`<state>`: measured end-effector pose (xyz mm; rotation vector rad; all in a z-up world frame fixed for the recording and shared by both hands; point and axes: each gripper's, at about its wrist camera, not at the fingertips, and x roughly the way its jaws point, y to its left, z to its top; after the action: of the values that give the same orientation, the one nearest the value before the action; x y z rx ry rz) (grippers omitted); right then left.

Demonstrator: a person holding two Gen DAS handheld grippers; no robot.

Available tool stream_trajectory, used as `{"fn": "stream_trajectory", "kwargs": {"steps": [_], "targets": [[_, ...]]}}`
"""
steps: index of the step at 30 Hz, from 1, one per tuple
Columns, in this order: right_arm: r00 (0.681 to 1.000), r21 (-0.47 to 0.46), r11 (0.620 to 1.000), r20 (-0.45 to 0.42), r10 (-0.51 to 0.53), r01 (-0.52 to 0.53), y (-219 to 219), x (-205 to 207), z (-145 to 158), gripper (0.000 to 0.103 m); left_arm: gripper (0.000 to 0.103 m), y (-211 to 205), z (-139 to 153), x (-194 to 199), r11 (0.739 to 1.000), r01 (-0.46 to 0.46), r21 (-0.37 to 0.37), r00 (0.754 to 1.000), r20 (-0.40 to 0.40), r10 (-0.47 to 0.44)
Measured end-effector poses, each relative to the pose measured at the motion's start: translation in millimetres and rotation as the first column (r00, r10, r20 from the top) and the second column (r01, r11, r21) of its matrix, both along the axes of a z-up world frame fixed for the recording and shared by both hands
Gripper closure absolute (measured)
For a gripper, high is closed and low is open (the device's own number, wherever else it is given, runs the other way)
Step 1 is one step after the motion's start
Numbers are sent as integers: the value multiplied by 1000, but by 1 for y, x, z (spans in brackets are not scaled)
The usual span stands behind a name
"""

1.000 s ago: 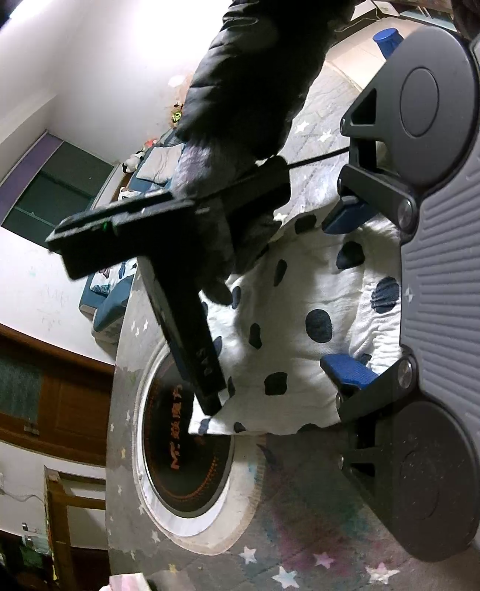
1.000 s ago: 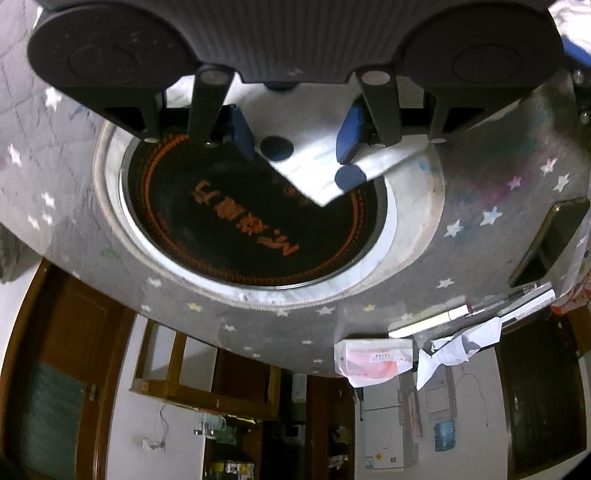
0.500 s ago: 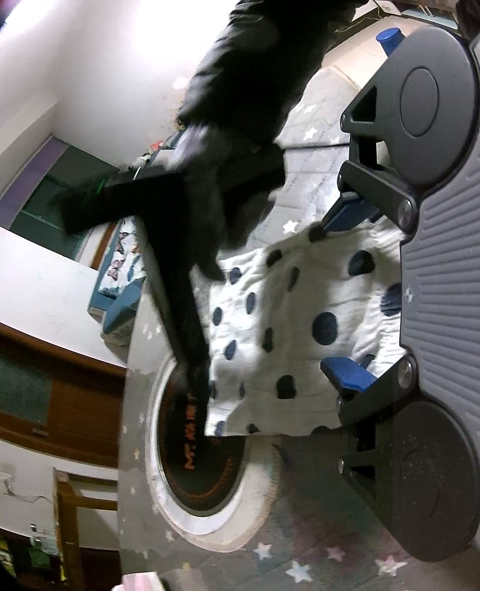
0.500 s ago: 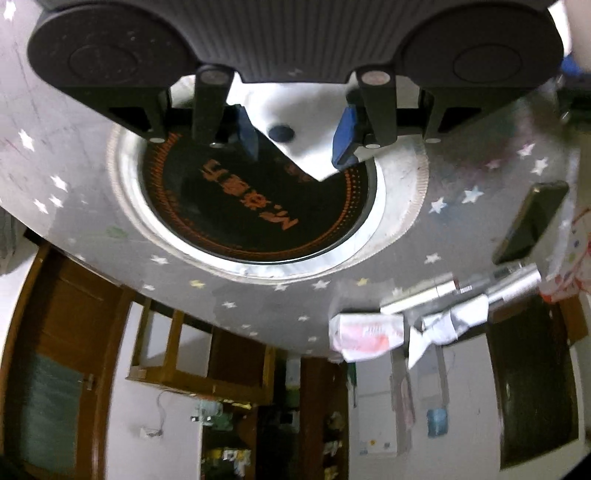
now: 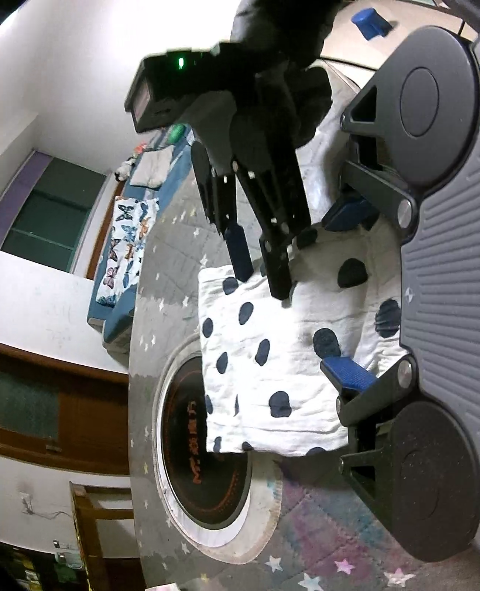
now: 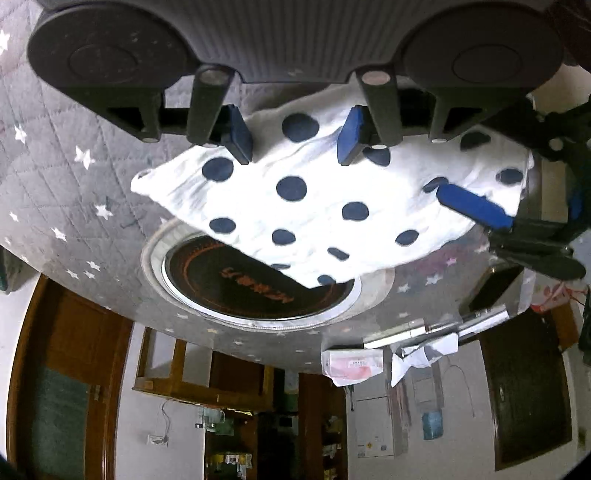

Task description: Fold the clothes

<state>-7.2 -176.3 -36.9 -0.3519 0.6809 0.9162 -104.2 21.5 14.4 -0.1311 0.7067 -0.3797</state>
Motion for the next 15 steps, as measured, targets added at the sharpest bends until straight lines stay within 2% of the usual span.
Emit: {"fn": "stream_trajectory", "kwargs": {"steps": [4, 8, 15], "targets": [[1000, 46, 999, 32, 0, -1, -6, -12, 17, 51, 25, 5, 10, -7, 1000, -6, -6, 999, 38, 6], [998, 73, 996, 44, 44, -47, -7, -29, 27, 51, 25, 11, 17, -16, 1000, -31, 0, 997, 68, 31], [995, 28, 995, 24, 100, -101, -4, -50, 9, 51, 26, 13, 1, -26, 998, -47, 38, 998, 39, 46]]}}
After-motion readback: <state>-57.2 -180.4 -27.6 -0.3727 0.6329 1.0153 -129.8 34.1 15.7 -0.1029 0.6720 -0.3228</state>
